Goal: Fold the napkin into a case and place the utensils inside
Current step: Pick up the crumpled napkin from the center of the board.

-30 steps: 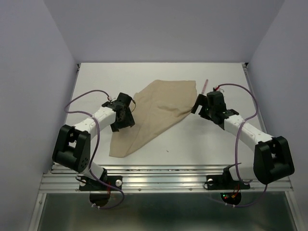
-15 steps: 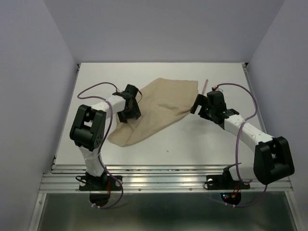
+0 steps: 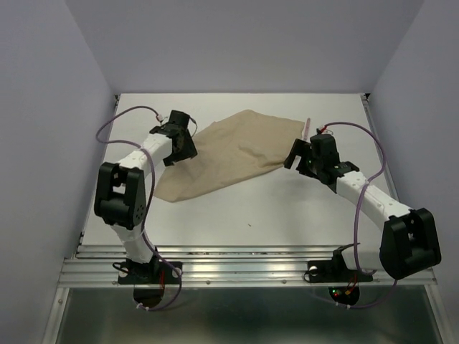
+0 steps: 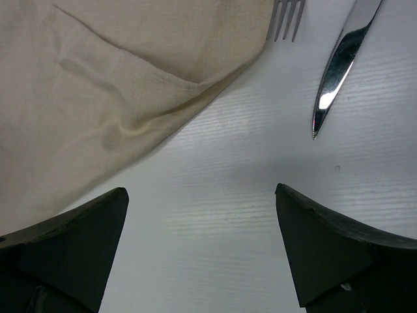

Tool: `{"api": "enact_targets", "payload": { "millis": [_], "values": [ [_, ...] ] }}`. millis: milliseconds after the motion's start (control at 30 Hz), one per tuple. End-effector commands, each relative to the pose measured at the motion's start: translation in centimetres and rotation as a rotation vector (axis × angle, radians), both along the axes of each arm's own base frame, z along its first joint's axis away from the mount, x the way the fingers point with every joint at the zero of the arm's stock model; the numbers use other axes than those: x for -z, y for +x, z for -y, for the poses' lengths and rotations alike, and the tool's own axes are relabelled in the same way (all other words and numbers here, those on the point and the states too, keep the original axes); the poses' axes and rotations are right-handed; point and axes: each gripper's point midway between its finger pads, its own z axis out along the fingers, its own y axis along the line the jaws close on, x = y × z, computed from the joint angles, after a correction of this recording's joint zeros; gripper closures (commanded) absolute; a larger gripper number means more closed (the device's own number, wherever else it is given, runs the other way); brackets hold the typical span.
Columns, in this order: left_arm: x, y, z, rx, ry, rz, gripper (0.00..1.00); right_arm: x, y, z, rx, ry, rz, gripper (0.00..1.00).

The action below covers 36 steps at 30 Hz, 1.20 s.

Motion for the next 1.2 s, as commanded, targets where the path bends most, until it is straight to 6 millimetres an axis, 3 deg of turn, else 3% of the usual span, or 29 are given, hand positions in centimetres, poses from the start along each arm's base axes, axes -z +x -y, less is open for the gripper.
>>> {"api": "enact_targets", "payload": {
  "millis": [0,167,300,867,967,1000,1167],
  "values": [
    [-1.7,-5.1,-6.3,-0.159,0.049,-0.026,0.21,-2.5,1.2,-0.8,-0.028,0.016,0.056,0.0],
    [0.7,-9.3,-8.5,-0.291,0.012,-0.069,0.22,-2.0,1.8,-1.2,-0.039,0.02,0.049,0.0],
    [2.1,-10.5,-10.1,-0.403,-0.01,-0.093,0.22,-1.6,1.9,-1.3,-0.044,0.022,0.042,0.0],
    [7.9,-10.4,-10.2,-0.498,-0.008,-0.181,0.34,-0.6,0.3,-0.2,0.0,0.009,0.025,0.0],
    [8.7,-10.7,-10.1,-0.501,-0.013,-0.188,0.51,-0.8,0.5,-0.1,0.009,0.011,0.027,0.0],
    [8.6,-10.6,-10.1,-0.5,-0.012,-0.185,0.61,-0.8,0.6,-0.2,0.01,0.012,0.028,0.0],
    [6.8,-9.9,-10.3,-0.487,-0.013,-0.127,0.94,-1.3,1.3,-0.2,0.01,0.0,0.028,0.0]
  ]
}}
